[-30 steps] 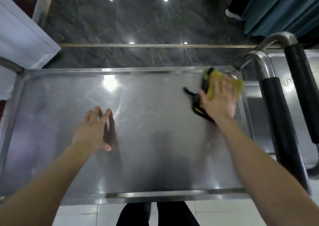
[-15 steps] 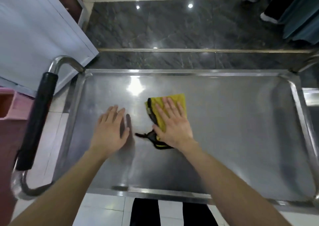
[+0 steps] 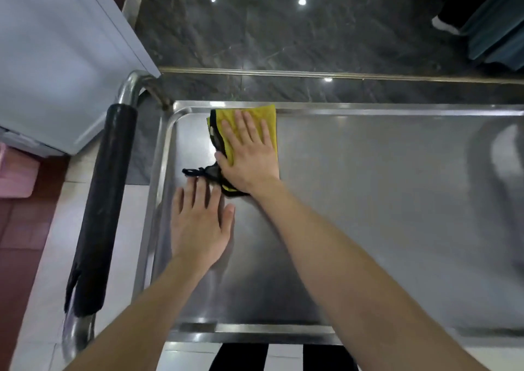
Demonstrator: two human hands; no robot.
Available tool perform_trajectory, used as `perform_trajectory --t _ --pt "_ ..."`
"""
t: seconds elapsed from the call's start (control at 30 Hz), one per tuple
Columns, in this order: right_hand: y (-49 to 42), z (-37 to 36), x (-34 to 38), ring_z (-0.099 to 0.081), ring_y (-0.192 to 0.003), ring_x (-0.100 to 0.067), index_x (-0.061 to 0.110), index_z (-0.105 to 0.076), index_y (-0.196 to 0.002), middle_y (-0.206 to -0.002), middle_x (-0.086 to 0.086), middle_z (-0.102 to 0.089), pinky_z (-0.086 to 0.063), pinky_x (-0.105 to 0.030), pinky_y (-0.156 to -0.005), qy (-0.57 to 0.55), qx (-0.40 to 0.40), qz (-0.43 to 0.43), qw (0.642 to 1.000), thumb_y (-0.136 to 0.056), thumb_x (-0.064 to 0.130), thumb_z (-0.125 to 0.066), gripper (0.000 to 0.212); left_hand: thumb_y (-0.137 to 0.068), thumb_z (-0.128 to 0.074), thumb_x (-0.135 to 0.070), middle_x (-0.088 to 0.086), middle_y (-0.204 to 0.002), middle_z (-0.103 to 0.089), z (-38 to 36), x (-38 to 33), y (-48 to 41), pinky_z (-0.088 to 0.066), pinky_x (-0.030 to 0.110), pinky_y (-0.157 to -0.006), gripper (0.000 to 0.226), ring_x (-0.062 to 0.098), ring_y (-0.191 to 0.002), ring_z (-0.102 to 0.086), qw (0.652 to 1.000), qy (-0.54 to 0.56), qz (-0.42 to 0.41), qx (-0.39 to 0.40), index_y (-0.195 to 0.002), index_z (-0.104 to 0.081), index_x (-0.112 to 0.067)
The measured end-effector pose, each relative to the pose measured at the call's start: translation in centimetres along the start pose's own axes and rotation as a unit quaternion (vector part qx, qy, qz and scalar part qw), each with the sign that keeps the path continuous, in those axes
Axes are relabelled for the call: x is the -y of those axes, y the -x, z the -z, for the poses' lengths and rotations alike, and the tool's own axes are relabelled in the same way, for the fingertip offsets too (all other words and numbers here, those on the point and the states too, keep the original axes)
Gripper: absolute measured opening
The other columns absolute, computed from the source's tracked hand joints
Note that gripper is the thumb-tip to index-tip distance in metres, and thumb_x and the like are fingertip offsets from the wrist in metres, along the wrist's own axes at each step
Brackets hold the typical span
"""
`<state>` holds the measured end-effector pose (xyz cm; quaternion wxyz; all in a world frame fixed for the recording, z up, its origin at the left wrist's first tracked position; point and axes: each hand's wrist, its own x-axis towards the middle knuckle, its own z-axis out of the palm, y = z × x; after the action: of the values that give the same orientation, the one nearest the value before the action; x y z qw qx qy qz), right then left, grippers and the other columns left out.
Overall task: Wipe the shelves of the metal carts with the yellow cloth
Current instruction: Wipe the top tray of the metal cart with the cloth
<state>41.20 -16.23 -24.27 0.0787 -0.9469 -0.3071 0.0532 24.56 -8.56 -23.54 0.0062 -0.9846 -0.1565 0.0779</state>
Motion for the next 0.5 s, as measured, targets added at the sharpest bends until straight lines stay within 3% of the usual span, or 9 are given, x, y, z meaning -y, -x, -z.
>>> perform_trajectory --t 0.07,0.1,0.17,0.27,0.37,0.43,0.5 --pt "0.5 0.1 -1.9 -0.003 -0.166 -0.024 0.029 -0.021 -0.171 -0.179 -0.005 -0.011 -0.002 -0.053 -0.132 0.004 -0.008 0.034 0.999 -0.105 0.067 -0.027 0.077 -0.112 -0.026 -0.052 0.023 -0.169 -0.035 -0.2 0.0 0.1 -0.024 0.058 -0.129 0.067 0.042 -0.160 -0.027 1.000 -0.002 0.002 -0.002 -0.163 -0.039 -0.011" --pt "1.6 0.2 -4.5 -0.006 -0.166 -0.024 0.030 -0.022 -0.171 -0.179 -0.005 -0.013 -0.003 -0.052 -0.133 0.008 -0.020 0.012 1.000 -0.104 0.068 -0.029 0.077 -0.112 -0.023 -0.054 0.021 -0.173 -0.028 -0.1 -0.1 0.1 -0.021 0.057 -0.130 0.069 0.040 -0.163 -0.020 1.000 -0.004 -0.002 0.004 -0.167 -0.031 -0.014" --pt "4.6 1.2 -11.6 -0.008 -0.165 -0.024 0.031 -0.022 -0.171 -0.179 -0.004 -0.014 -0.006 -0.051 -0.133 0.023 -0.040 -0.103 0.994 -0.103 0.070 -0.030 0.078 -0.112 -0.017 -0.055 0.017 -0.178 -0.015 0.1 -0.2 0.3 -0.018 0.056 -0.131 0.071 0.037 -0.166 -0.011 1.000 0.000 -0.007 0.009 -0.172 -0.018 -0.019" --pt "9.3 3.2 -21.6 -0.005 -0.166 -0.025 0.029 -0.017 -0.171 -0.180 -0.005 -0.009 -0.007 -0.055 -0.132 0.012 -0.044 -0.305 0.951 -0.099 0.077 -0.022 0.087 -0.113 -0.019 -0.054 0.016 -0.180 -0.009 0.3 -0.2 0.4 -0.017 0.057 -0.131 0.070 0.037 -0.166 -0.007 1.000 0.009 -0.008 0.016 -0.173 -0.013 -0.020" --pt "7.9 2.8 -19.7 -0.006 -0.165 -0.031 0.021 -0.020 -0.171 -0.178 -0.013 -0.011 -0.009 -0.061 -0.129 0.000 -0.067 -0.434 0.899 -0.097 0.073 -0.023 0.090 -0.112 -0.025 -0.054 0.016 -0.179 -0.010 0.1 -0.2 0.3 -0.016 0.058 -0.132 0.071 0.037 -0.166 -0.007 1.000 0.015 -0.005 0.008 -0.173 -0.015 -0.020" --pt "4.4 1.5 -12.4 -0.008 -0.165 -0.032 0.019 -0.026 -0.170 -0.177 -0.015 -0.016 -0.008 -0.061 -0.129 0.009 -0.081 -0.367 0.927 -0.098 0.066 -0.030 0.086 -0.113 -0.024 -0.052 0.017 -0.179 -0.013 0.1 -0.1 0.2 -0.017 0.058 -0.131 0.069 0.037 -0.166 -0.009 1.000 0.010 -0.011 0.008 -0.172 -0.018 -0.019" --pt "0.7 0.1 -3.8 -0.006 -0.165 -0.030 0.023 -0.025 -0.169 -0.178 -0.012 -0.015 -0.004 -0.058 -0.131 0.004 -0.060 -0.197 0.979 -0.100 0.061 -0.033 0.079 -0.112 -0.025 -0.052 0.019 -0.176 -0.022 0.3 0.1 0.0 -0.020 0.058 -0.130 0.068 0.038 -0.164 -0.017 1.000 0.007 -0.009 0.004 -0.170 -0.029 -0.017"
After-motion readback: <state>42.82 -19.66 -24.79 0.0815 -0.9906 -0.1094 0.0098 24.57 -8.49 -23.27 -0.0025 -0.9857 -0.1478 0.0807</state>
